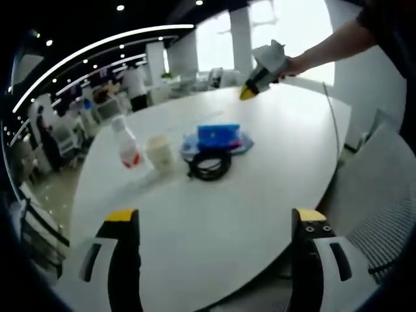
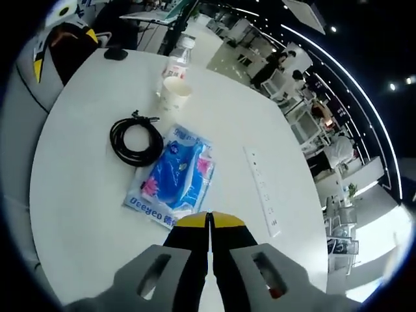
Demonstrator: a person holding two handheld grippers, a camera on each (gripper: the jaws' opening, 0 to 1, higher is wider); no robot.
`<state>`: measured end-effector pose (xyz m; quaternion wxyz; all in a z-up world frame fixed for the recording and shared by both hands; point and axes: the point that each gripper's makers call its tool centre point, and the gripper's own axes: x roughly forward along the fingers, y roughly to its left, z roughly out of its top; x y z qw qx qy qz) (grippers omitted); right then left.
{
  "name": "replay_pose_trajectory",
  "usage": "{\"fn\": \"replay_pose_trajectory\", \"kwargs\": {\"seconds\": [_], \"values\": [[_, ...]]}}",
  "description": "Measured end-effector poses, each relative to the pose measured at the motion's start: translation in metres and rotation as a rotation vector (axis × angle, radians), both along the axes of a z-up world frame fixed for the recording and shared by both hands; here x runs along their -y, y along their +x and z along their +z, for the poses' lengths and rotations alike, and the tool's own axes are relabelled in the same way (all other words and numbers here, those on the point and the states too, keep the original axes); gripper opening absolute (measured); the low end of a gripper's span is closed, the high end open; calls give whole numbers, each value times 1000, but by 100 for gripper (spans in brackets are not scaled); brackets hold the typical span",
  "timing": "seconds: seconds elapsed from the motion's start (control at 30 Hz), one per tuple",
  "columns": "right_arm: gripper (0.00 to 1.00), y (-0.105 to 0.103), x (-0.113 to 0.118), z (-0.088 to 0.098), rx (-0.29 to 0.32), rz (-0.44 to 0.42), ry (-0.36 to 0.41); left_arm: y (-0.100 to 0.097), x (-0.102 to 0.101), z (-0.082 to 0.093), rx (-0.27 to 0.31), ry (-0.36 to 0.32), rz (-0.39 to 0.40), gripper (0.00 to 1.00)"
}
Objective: Arrange the tabletop items into an orderly group along one side of the table until the central work area is clear of visible clutter.
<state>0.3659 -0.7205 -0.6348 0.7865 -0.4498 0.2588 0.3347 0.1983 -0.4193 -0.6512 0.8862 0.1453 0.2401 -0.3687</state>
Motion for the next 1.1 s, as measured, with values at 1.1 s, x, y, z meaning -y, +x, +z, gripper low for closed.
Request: {"fn": "replay_pose_trajectory", "kwargs": {"seconds": [1.1], "values": [[0, -30, 38, -22, -12, 49, -121, 1, -3, -2, -1, 17, 10, 90]]}}
